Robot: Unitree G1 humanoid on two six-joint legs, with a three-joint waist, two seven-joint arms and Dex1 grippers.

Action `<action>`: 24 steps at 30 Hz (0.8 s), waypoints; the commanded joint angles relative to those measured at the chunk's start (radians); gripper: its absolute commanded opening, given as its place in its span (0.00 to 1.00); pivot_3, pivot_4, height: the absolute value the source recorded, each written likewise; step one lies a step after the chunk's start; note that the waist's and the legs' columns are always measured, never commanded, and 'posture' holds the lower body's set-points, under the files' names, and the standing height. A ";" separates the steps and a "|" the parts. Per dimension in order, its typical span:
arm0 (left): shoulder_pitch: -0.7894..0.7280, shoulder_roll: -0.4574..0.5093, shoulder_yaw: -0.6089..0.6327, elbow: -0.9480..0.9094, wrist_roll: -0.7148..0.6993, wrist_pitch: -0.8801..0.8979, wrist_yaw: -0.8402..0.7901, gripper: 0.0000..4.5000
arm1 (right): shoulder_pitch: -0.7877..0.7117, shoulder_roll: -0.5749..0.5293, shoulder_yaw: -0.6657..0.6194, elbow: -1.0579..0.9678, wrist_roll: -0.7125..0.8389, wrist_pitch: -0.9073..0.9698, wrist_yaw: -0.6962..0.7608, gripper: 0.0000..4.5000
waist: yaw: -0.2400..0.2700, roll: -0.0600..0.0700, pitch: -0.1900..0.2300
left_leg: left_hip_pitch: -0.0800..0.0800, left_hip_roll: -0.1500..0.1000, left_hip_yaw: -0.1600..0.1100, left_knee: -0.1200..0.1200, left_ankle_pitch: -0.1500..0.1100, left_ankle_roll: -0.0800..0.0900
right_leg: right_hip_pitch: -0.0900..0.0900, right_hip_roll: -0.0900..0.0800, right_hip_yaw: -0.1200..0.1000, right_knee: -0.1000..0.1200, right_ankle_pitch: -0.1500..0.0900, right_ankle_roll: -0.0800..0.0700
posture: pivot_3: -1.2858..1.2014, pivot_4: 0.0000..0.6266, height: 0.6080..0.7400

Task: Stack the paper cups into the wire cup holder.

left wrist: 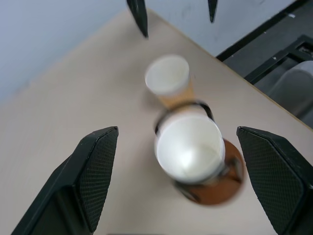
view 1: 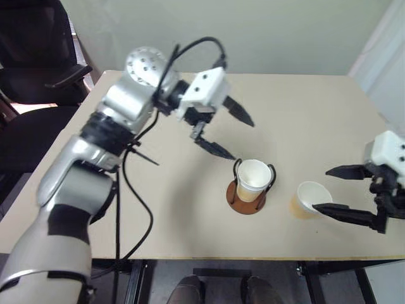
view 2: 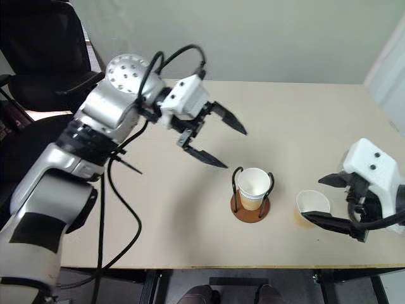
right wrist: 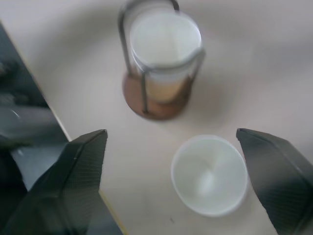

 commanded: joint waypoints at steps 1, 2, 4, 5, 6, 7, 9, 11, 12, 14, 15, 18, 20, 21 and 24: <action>0.049 0.056 0.052 -0.074 0.018 0.053 -0.031 0.93 | 0.047 -0.043 0.094 -0.028 -0.150 -0.108 0.036 0.93 | 0.001 0.000 0.000 | 0.000 0.000 0.000 0.000 0.000 0.000 | 0.000 0.000 0.000 0.000 0.000 0.000 | 0.52 0.24 1.00; 0.061 0.065 0.059 -0.083 0.026 0.060 -0.031 0.93 | 0.058 -0.048 0.117 -0.028 -0.183 -0.132 0.045 0.93 | 0.002 0.000 0.000 | 0.000 0.000 0.000 0.001 0.000 0.000 | 0.000 0.000 0.000 0.000 0.000 0.000 | 0.52 0.24 1.00; 0.088 0.075 0.093 -0.093 0.049 0.090 -0.031 0.93 | 0.063 -0.059 0.181 -0.018 -0.240 -0.184 0.055 0.93 | 0.003 0.000 0.000 | 0.000 0.000 -0.001 0.002 0.000 0.000 | 0.001 0.000 0.000 0.000 0.000 0.000 | 0.52 0.24 1.00; 0.102 0.080 0.110 -0.102 0.062 0.103 -0.030 0.93 | 0.054 -0.062 0.218 -0.010 -0.261 -0.208 0.053 0.93 | 0.004 0.000 0.000 | 0.000 0.000 -0.001 0.002 0.000 0.000 | 0.001 -0.001 0.000 0.000 0.000 0.000 | 0.52 0.24 1.00; 0.114 0.083 0.125 -0.109 0.076 0.112 -0.026 0.93 | 0.043 -0.065 0.254 -0.003 -0.281 -0.231 0.054 0.93 | 0.003 0.000 0.000 | 0.000 0.000 -0.001 0.002 0.000 0.001 | 0.001 -0.001 0.000 0.000 0.000 0.000 | 0.52 0.24 1.00; 0.126 0.087 0.139 -0.118 0.086 0.125 -0.020 0.93 | 0.030 -0.069 0.296 0.007 -0.305 -0.255 0.052 0.93 | 0.001 0.000 0.000 | 0.000 -0.001 -0.001 0.002 0.000 0.001 | 0.002 -0.001 0.000 0.000 0.000 0.000 | 0.52 0.24 1.00; 0.147 0.088 0.165 -0.137 0.107 0.145 -0.015 0.93 | 0.010 -0.076 0.365 0.024 -0.349 -0.296 0.059 0.93 | 0.000 0.000 0.000 | 0.001 0.000 -0.001 0.002 0.000 0.001 | 0.002 -0.001 0.000 0.000 0.000 0.000 | 0.52 0.24 1.00; 0.162 0.085 0.189 -0.157 0.122 0.167 -0.012 0.93 | -0.015 -0.082 0.438 0.044 -0.393 -0.333 0.064 0.93 | -0.001 0.000 0.000 | 0.001 0.000 -0.001 0.001 0.001 0.001 | 0.002 -0.001 0.000 0.001 0.000 0.000 | 0.52 0.24 1.00; 0.168 0.083 0.199 -0.168 0.128 0.177 -0.011 0.93 | -0.031 -0.079 0.475 0.054 -0.411 -0.348 0.065 0.93 | -0.001 0.000 0.000 | 0.001 0.000 -0.001 0.002 0.001 0.001 | 0.002 -0.001 0.000 0.001 0.000 0.000 | 0.52 0.24 1.00; 0.178 0.079 0.215 -0.186 0.139 0.193 -0.013 0.93 | -0.061 -0.072 0.544 0.072 -0.447 -0.371 0.071 0.93 | -0.001 0.000 0.000 | 0.001 0.000 -0.001 0.002 0.001 0.001 | 0.002 -0.001 0.000 0.001 0.000 0.000 | 0.52 0.24 1.00; 0.181 0.077 0.221 -0.192 0.144 0.198 -0.013 0.93 | -0.074 -0.066 0.576 0.080 -0.465 -0.381 0.073 0.93 | -0.001 0.000 0.000 | 0.001 0.000 -0.001 0.002 0.001 0.001 | 0.002 -0.001 0.000 0.001 0.001 0.000 | 0.52 0.24 1.00; 0.189 0.071 0.238 -0.201 0.162 0.210 -0.017 0.93 | -0.110 -0.052 0.658 0.103 -0.521 -0.408 0.080 0.89 | -0.002 0.000 0.000 | 0.001 0.000 -0.001 0.002 0.001 0.001 | 0.002 -0.001 0.000 0.001 0.001 0.000 | 0.52 0.24 1.00; 0.194 0.069 0.248 -0.202 0.173 0.214 -0.019 0.93 | -0.132 -0.042 0.703 0.113 -0.552 -0.419 0.085 0.81 | -0.002 0.000 0.000 | 0.001 0.000 -0.001 0.001 0.001 0.001 | 0.002 -0.001 0.000 0.001 0.001 0.000 | 0.52 0.24 1.00; 0.197 0.070 0.251 -0.201 0.179 0.214 -0.021 0.93 | -0.143 -0.035 0.719 0.116 -0.563 -0.421 0.086 0.74 | -0.002 0.000 0.000 | 0.001 0.000 -0.001 0.001 0.001 0.001 | 0.002 -0.001 0.000 0.001 0.001 0.000 | 0.52 0.24 1.00; 0.201 0.069 0.260 -0.197 0.193 0.213 -0.026 0.93 | -0.167 -0.015 0.748 0.118 -0.583 -0.417 0.094 0.50 | -0.003 0.000 0.000 | 0.002 0.000 -0.001 0.001 0.001 0.001 | 0.002 -0.001 0.000 0.001 0.001 0.000 | 0.52 0.24 1.00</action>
